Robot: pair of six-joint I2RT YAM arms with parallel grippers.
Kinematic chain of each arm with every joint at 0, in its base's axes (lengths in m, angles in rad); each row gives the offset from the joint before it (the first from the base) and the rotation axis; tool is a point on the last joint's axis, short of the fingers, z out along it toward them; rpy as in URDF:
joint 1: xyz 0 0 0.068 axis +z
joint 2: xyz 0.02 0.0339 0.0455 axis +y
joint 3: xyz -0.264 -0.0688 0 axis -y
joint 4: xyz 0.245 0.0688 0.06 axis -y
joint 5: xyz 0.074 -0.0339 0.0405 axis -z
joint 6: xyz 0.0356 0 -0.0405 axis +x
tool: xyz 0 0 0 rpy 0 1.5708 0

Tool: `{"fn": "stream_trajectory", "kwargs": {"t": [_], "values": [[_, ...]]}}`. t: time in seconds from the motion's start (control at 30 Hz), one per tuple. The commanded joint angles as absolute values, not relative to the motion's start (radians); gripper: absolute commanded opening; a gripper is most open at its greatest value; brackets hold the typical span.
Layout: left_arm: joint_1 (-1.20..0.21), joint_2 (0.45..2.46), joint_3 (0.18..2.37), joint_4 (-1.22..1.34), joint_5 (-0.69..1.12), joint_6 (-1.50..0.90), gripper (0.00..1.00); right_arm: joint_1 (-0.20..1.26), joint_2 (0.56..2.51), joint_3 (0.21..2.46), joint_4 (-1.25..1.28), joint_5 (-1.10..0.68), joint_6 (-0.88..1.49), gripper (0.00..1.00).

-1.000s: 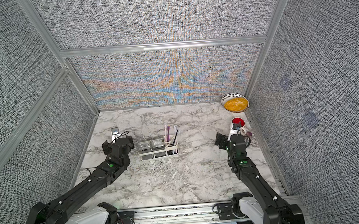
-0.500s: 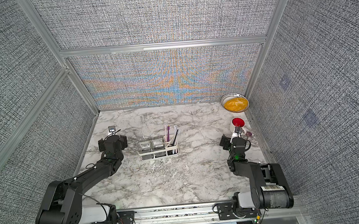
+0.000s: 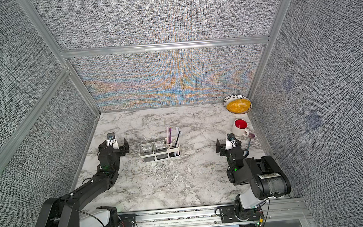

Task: Place the toothbrush into the toothbrush holder
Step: Reset both arms

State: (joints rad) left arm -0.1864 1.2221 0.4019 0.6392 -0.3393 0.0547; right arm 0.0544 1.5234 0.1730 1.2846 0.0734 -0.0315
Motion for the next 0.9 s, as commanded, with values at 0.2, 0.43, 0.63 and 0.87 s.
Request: {"fn": "stream_trajectory", "kwargs": {"t": [0.2, 0.43, 0.63, 0.87], "values": [[-0.123, 1.355, 0.319, 0.791, -0.257, 0.000, 0.99, 0.057, 1.531, 0.171, 1.366, 0.087, -0.052, 0.95], [-0.109, 1.488, 0.430, 0.716, -0.203, 0.012, 0.99, 0.059, 1.525, 0.182, 1.338, 0.092, -0.050, 0.95], [-0.103, 1.489, 0.424, 0.738, -0.185, 0.007, 0.99, 0.060, 1.525, 0.184, 1.335, 0.092, -0.048, 0.95], [-0.104, 1.491, 0.438, 0.708, -0.154, 0.025, 0.99, 0.059, 1.525, 0.183, 1.333, 0.094, -0.049, 0.95]]}}
